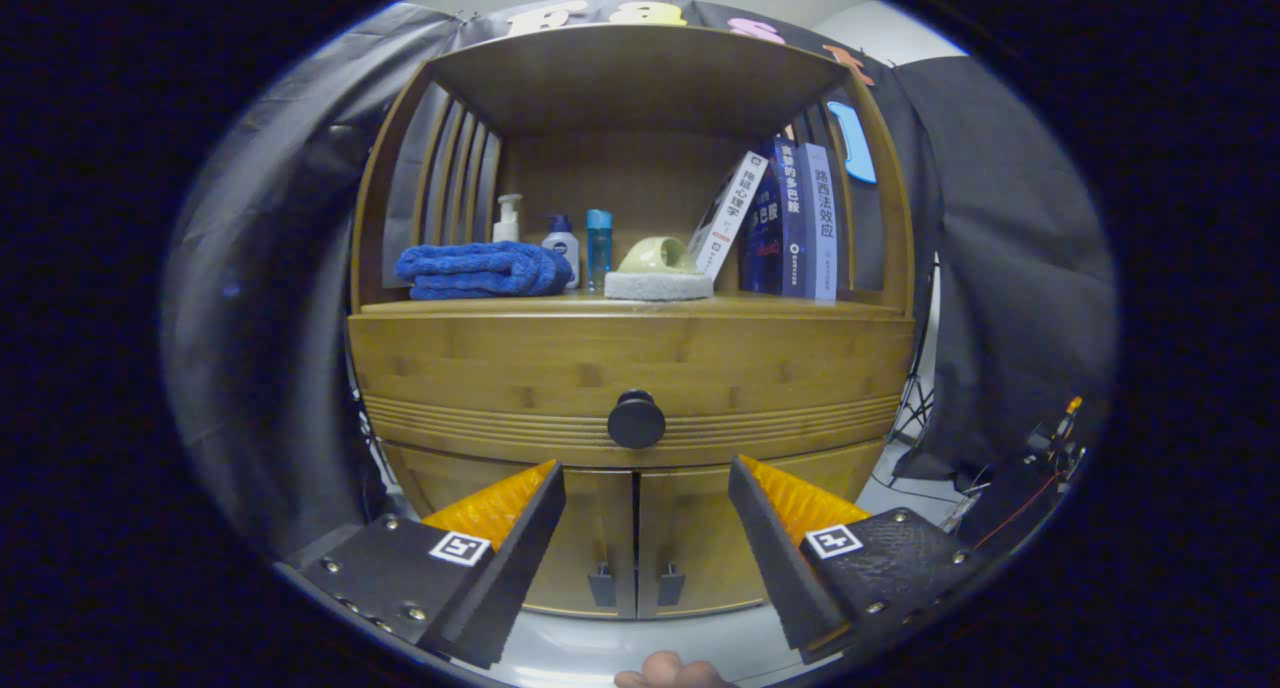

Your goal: Pull open the drawer, take out the items inside it, and place them on the countertop above the cabinet.

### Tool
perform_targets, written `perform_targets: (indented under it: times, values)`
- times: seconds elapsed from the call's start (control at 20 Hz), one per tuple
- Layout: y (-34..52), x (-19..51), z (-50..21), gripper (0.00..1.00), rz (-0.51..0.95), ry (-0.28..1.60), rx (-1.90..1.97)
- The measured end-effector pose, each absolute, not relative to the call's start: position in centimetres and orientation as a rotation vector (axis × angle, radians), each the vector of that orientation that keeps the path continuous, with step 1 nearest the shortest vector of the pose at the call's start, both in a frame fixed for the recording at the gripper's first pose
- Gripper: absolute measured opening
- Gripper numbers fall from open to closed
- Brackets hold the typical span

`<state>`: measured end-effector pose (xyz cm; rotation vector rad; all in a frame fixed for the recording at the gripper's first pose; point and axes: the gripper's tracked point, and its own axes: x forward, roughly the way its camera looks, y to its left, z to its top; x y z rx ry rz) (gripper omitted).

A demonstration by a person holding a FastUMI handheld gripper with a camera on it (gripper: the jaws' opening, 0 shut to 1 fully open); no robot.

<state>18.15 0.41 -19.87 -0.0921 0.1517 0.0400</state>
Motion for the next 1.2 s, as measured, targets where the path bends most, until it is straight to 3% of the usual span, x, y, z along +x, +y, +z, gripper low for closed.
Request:
perform_targets:
  times: [0.15, 0.7, 1.2]
  values:
    - [-1.0, 15.4, -17.8, 0.99, -0.009, 0.163, -0.142]
    - [2.1, 7.1, -7.3, 0.99, 0.036, 0.107, -0.05]
    - [3.9, 0.8, 1.9, 0.98, 0.02, -0.044, -0.135]
